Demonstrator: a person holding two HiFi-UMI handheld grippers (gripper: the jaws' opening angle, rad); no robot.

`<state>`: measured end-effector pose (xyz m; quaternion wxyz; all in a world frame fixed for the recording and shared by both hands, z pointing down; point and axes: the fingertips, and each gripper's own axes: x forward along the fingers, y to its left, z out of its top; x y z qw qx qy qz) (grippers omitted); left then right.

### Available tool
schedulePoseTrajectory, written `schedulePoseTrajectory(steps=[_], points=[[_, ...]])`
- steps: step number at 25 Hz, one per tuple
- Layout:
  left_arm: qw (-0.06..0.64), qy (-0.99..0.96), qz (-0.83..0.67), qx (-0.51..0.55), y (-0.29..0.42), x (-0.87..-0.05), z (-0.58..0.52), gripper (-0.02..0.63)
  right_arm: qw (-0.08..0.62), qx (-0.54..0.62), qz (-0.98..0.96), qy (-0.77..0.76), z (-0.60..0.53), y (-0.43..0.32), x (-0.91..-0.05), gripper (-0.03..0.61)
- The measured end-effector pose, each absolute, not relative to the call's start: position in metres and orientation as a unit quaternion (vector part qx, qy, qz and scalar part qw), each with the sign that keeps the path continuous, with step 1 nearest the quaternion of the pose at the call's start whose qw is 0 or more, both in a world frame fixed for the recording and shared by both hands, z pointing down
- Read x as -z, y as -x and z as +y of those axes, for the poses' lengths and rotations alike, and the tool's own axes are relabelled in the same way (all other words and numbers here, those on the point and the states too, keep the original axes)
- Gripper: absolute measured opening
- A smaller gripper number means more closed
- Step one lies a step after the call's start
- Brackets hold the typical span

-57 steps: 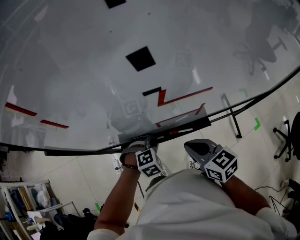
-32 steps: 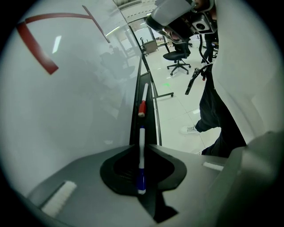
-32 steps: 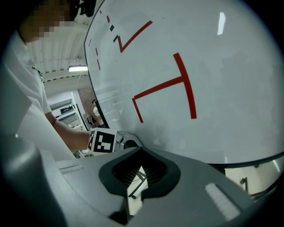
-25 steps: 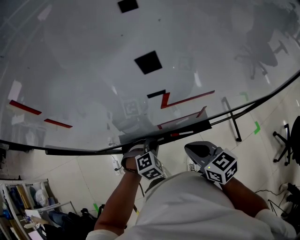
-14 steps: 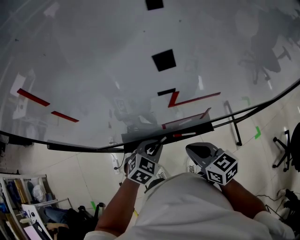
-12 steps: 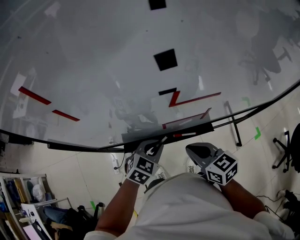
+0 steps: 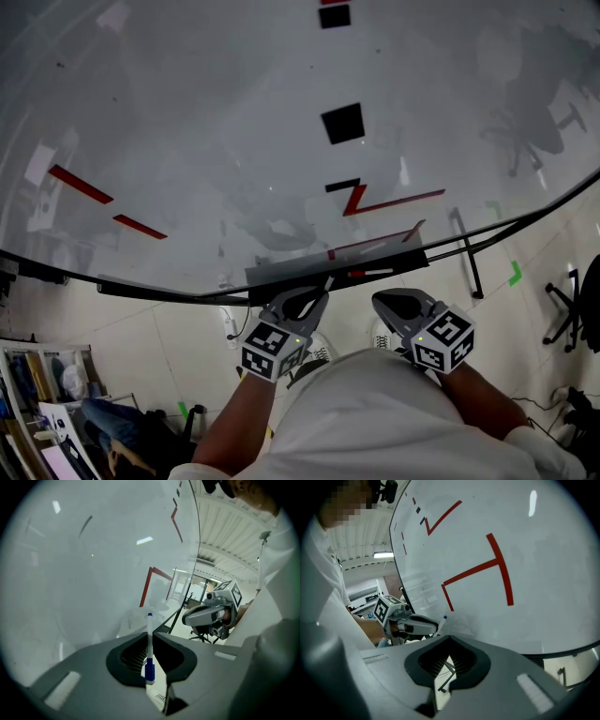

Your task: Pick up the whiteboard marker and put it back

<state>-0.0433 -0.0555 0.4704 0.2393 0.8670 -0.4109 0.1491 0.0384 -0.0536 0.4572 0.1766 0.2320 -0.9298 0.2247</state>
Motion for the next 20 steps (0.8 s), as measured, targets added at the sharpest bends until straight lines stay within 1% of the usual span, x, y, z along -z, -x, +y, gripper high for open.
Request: schedulePoseTrajectory(steps=[7,15,20], points=[[0.258,-0.868,-0.418,-0.071,0.052,-0.44,-0.051,0.052,0.175,-0.224,-0.931,-0.23,-0.055,-0.036,-0.457,0.002],[0.266,-0.866,-0.419,-0.062,0.052,-0.436,-0.049,0.052,0.174,-0.221,-0.933,-0.224,-0.056,-0.032,-0.455,0.002],[0.264,-0.865,-0.425,-0.023,0.056,-0.419,-0.046,0.052,0.174,-0.22,-0.933,-0.224,-0.057,-0.031,-0.453,0.002]])
